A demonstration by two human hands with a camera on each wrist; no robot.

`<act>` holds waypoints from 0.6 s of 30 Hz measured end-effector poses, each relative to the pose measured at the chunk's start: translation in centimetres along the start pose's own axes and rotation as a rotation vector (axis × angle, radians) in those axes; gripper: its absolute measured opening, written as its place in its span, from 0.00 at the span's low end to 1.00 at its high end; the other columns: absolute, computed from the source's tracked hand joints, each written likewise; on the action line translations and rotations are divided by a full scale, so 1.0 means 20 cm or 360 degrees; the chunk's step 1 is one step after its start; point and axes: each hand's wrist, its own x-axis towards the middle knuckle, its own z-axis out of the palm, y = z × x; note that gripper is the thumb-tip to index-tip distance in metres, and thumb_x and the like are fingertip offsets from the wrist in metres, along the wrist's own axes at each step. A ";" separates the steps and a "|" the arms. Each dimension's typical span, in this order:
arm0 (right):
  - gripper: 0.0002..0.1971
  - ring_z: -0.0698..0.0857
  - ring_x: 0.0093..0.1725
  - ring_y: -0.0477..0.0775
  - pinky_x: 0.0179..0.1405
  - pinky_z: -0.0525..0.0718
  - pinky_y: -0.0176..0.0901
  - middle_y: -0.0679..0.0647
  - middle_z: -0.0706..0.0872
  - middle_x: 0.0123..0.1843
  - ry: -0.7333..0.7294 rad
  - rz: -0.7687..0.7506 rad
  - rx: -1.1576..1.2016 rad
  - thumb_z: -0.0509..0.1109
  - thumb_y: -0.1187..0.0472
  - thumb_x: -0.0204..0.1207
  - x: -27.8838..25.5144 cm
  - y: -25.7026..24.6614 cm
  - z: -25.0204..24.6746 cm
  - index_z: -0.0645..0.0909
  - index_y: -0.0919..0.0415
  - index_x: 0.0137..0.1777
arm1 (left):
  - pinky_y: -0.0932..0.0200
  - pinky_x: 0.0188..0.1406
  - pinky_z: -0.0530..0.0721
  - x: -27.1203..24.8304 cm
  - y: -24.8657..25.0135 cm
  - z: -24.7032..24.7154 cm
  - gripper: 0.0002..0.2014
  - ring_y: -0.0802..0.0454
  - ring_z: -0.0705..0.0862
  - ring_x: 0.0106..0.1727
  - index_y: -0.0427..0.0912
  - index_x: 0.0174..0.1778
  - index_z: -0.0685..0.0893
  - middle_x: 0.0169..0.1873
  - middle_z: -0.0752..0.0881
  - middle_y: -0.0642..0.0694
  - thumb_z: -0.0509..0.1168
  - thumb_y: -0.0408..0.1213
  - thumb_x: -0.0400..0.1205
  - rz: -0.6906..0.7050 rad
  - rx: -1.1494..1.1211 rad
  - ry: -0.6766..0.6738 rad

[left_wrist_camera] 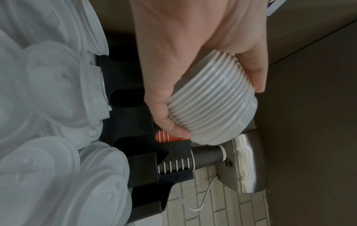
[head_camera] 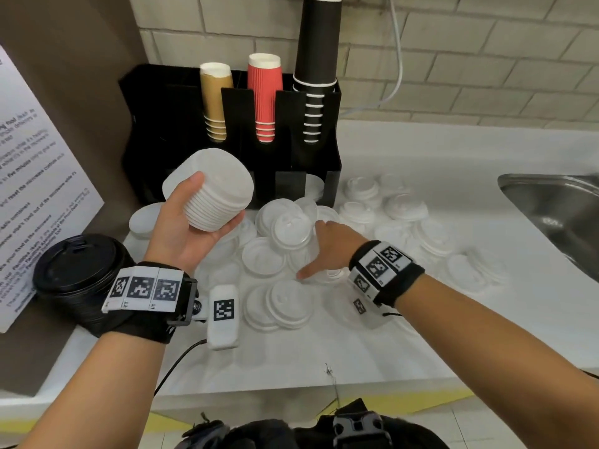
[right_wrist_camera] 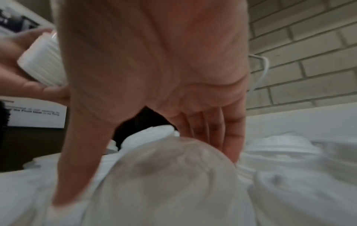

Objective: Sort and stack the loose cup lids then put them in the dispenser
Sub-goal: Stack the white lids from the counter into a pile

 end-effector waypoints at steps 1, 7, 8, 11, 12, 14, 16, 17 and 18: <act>0.49 0.79 0.60 0.57 0.57 0.81 0.47 0.57 0.77 0.64 -0.0026 -0.0017 -0.0005 0.81 0.38 0.58 0.01 0.00 -0.01 0.64 0.62 0.72 | 0.43 0.57 0.86 0.00 0.00 0.00 0.17 0.44 0.88 0.60 0.49 0.65 0.80 0.55 0.91 0.46 0.66 0.46 0.80 0.0005 -0.0002 0.0004; 0.52 0.73 0.70 0.60 0.64 0.76 0.48 0.59 0.71 0.72 -0.0111 0.0013 -0.0042 0.84 0.53 0.62 0.02 0.17 -0.15 0.56 0.59 0.81 | 0.44 0.56 0.87 -0.01 0.03 -0.03 0.15 0.43 0.87 0.62 0.49 0.63 0.81 0.55 0.91 0.46 0.65 0.46 0.81 0.0012 -0.0006 0.0023; 0.51 0.71 0.72 0.60 0.66 0.75 0.50 0.59 0.70 0.73 -0.0090 0.0041 -0.0122 0.83 0.51 0.62 0.02 0.18 -0.16 0.57 0.59 0.81 | 0.44 0.56 0.87 -0.01 0.03 -0.03 0.15 0.43 0.87 0.61 0.49 0.63 0.81 0.55 0.91 0.45 0.65 0.46 0.81 0.0013 -0.0006 0.0027; 0.49 0.68 0.72 0.61 0.70 0.70 0.56 0.57 0.71 0.72 -0.0004 0.0054 -0.0337 0.80 0.38 0.60 0.03 0.16 -0.15 0.64 0.58 0.77 | 0.44 0.54 0.88 -0.01 0.03 -0.04 0.14 0.44 0.88 0.60 0.49 0.62 0.82 0.54 0.91 0.46 0.65 0.46 0.81 0.0020 -0.0003 0.0026; 0.48 0.69 0.71 0.60 0.69 0.68 0.57 0.56 0.73 0.70 0.0005 0.0029 -0.0366 0.78 0.33 0.59 0.04 0.14 -0.14 0.67 0.57 0.74 | 0.44 0.53 0.88 -0.01 0.03 -0.04 0.14 0.44 0.88 0.60 0.49 0.62 0.82 0.55 0.91 0.46 0.65 0.46 0.81 0.0019 -0.0001 0.0023; 0.47 0.70 0.69 0.59 0.68 0.67 0.57 0.53 0.76 0.66 -0.0023 -0.0024 -0.0428 0.72 0.25 0.57 0.05 0.08 -0.10 0.72 0.57 0.69 | 0.44 0.53 0.88 -0.01 0.04 -0.04 0.15 0.44 0.88 0.60 0.49 0.62 0.82 0.55 0.91 0.46 0.66 0.46 0.80 0.0018 0.0008 0.0018; 0.47 0.72 0.66 0.58 0.67 0.66 0.57 0.52 0.80 0.60 -0.0047 -0.0049 -0.0498 0.69 0.21 0.55 0.06 0.02 -0.05 0.73 0.57 0.65 | 0.45 0.52 0.88 -0.01 0.04 -0.04 0.15 0.45 0.89 0.59 0.49 0.61 0.82 0.54 0.91 0.46 0.66 0.46 0.80 0.0021 0.0009 0.0016; 0.47 0.73 0.66 0.58 0.67 0.66 0.58 0.52 0.81 0.58 -0.0039 -0.0049 -0.0517 0.69 0.21 0.54 0.06 -0.01 -0.04 0.74 0.57 0.64 | 0.45 0.52 0.88 -0.01 0.04 -0.04 0.14 0.45 0.89 0.58 0.49 0.61 0.82 0.53 0.91 0.46 0.66 0.45 0.80 0.0022 0.0007 0.0015; 0.46 0.73 0.65 0.58 0.68 0.66 0.58 0.52 0.81 0.58 -0.0022 -0.0049 -0.0526 0.70 0.22 0.55 0.06 -0.04 -0.03 0.74 0.57 0.64 | 0.45 0.53 0.88 -0.01 0.04 -0.04 0.14 0.45 0.90 0.57 0.49 0.61 0.82 0.52 0.92 0.46 0.65 0.45 0.81 0.0022 0.0005 0.0013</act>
